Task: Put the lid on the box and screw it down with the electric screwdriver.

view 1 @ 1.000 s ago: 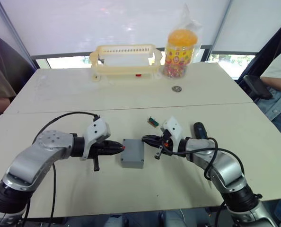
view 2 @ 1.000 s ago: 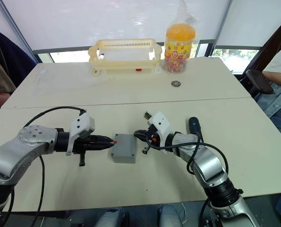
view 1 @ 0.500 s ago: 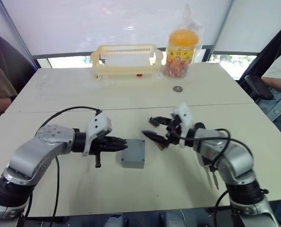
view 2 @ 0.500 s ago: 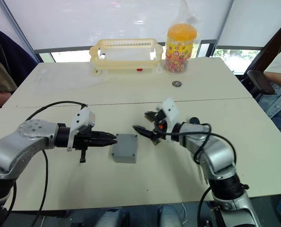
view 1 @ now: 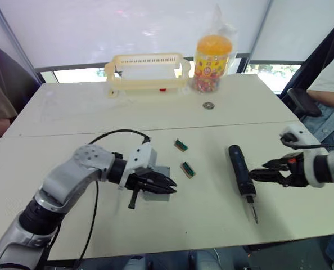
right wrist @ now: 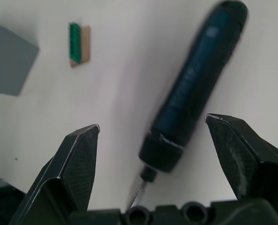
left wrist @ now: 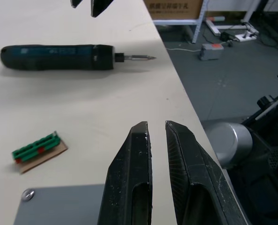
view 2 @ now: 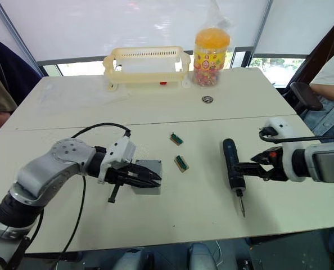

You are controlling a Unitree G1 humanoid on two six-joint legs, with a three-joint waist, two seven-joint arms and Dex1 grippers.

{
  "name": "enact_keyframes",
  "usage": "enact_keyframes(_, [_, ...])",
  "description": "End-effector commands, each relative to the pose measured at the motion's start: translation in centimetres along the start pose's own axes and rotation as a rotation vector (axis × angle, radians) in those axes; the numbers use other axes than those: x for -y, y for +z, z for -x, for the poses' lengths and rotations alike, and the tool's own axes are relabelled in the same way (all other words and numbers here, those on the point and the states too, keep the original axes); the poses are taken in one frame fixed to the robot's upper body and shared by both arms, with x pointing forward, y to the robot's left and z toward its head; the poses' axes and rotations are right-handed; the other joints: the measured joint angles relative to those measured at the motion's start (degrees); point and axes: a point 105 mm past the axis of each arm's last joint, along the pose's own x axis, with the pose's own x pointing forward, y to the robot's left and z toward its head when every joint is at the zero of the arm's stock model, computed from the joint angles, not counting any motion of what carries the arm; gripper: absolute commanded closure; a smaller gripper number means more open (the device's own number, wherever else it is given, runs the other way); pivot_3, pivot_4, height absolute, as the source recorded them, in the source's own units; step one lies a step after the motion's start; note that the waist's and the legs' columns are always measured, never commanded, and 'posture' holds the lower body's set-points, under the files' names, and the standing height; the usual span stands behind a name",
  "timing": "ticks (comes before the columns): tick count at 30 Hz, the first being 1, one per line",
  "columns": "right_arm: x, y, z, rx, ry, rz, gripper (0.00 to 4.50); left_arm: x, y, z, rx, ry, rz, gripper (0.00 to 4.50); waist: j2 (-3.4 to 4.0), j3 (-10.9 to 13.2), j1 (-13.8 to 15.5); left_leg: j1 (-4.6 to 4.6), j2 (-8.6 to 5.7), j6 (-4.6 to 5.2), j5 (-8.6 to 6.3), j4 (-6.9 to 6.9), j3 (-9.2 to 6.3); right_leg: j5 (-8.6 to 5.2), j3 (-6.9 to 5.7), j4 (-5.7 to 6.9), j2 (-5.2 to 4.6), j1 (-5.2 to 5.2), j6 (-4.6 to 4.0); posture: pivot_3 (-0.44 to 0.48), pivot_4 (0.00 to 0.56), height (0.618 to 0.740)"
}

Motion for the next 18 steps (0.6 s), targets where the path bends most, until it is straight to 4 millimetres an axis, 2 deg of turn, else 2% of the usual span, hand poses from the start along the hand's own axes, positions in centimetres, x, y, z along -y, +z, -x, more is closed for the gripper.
enact_keyframes(1, [0.6, -1.0, 0.1, -0.065, -0.007, -0.067, 0.56, 0.2, 0.5, -0.6, 0.007, -0.006, -0.064, 3.94, 0.0, 0.0, 0.1, -0.01, 0.01, 0.0, 0.0, 0.02, 0.01, 0.0, 0.0, -0.02, -0.01, 0.01, 0.0, 0.0, 0.15, 0.74])
enact_keyframes(5, [1.2, -1.4, -0.6, -0.102, -0.012, -0.129, 0.56, 0.1, 0.3, -0.8, 0.012, 0.007, -0.072, 3.94, 0.0, 0.0, 0.12, -0.07, 0.01, 0.0, 0.0, 0.06, 0.03, 0.0, 0.04, -0.11, -0.02, 0.02, 0.01, 0.0, 0.15, 0.74])
enact_keyframes(14, [1.8, -1.9, -3.9, -0.161, -0.014, -0.226, 0.56, -0.5, -0.3, -0.5, -0.029, 0.102, -0.091, 3.94, 0.02, 0.0, 0.11, -0.08, 0.0, 0.0, 0.0, 0.06, 0.0, 0.01, 0.03, -0.12, 0.0, 0.01, 0.02, 0.0, 0.15, 0.74])
enact_keyframes(18, [1.7, -3.4, -5.2, -0.24, -0.036, -0.216, 0.56, -0.6, -0.4, -0.4, -0.031, 0.135, -0.082, 3.94, 0.01, 0.0, 0.18, -0.09, 0.0, 0.0, 0.0, 0.06, -0.02, 0.01, 0.03, -0.14, -0.01, 0.01, 0.03, 0.0, 0.15, 0.74])
